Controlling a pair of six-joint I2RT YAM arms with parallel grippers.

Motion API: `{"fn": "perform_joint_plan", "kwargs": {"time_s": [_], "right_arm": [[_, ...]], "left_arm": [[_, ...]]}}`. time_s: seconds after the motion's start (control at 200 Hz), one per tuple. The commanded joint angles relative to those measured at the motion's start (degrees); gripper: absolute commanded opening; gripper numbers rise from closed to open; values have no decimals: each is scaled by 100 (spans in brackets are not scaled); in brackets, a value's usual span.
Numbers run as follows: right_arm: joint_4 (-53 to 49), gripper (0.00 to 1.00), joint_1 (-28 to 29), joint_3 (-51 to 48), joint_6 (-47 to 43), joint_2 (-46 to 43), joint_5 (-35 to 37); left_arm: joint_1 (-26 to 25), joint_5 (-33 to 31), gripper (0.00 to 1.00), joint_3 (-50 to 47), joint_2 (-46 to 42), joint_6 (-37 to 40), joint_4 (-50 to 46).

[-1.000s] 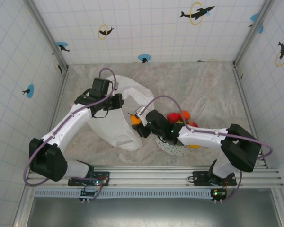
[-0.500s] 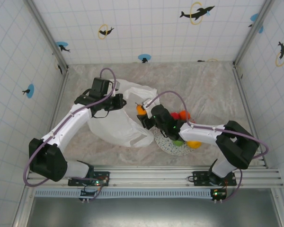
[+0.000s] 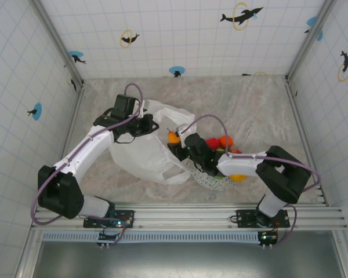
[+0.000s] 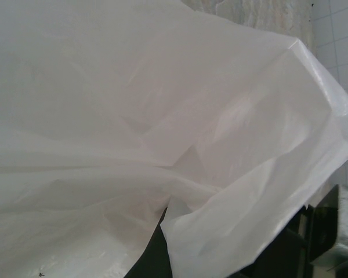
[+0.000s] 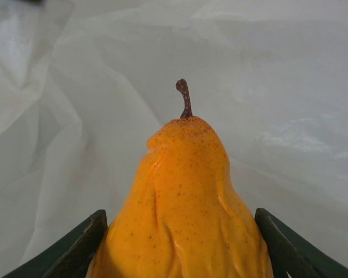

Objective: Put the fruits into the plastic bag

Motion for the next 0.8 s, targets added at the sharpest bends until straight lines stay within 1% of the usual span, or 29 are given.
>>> {"fn": "perform_joint_plan", "kwargs": {"time_s": [0.0, 0.105, 0.2, 0.28, 0.385, 0.49, 0.641, 0.796], "right_arm": [[561, 40, -35, 36, 427, 128, 217], [796, 40, -114, 68, 588, 238, 230], [807, 40, -152, 122, 777, 343, 306], [795, 40, -211, 79, 1119, 380, 418], [529, 40, -331, 134, 1632, 454, 447], [515, 41, -419, 193, 2100, 569, 150], [497, 42, -450, 557, 2811, 937, -241], [516, 44, -446, 963, 3513, 1324, -259]], "left_arm": [[0, 231, 0, 140, 13, -113, 8], [-1, 389, 0, 123, 38, -114, 62], [0, 557, 0, 97, 70, -148, 166], [-10, 696, 0, 48, 83, -202, 325], [-46, 798, 0, -66, 82, -327, 643], [-106, 815, 0, -121, 142, -321, 809], [-131, 970, 0, -99, 279, -232, 964], [-132, 1128, 0, -79, 429, -143, 1030]]}}
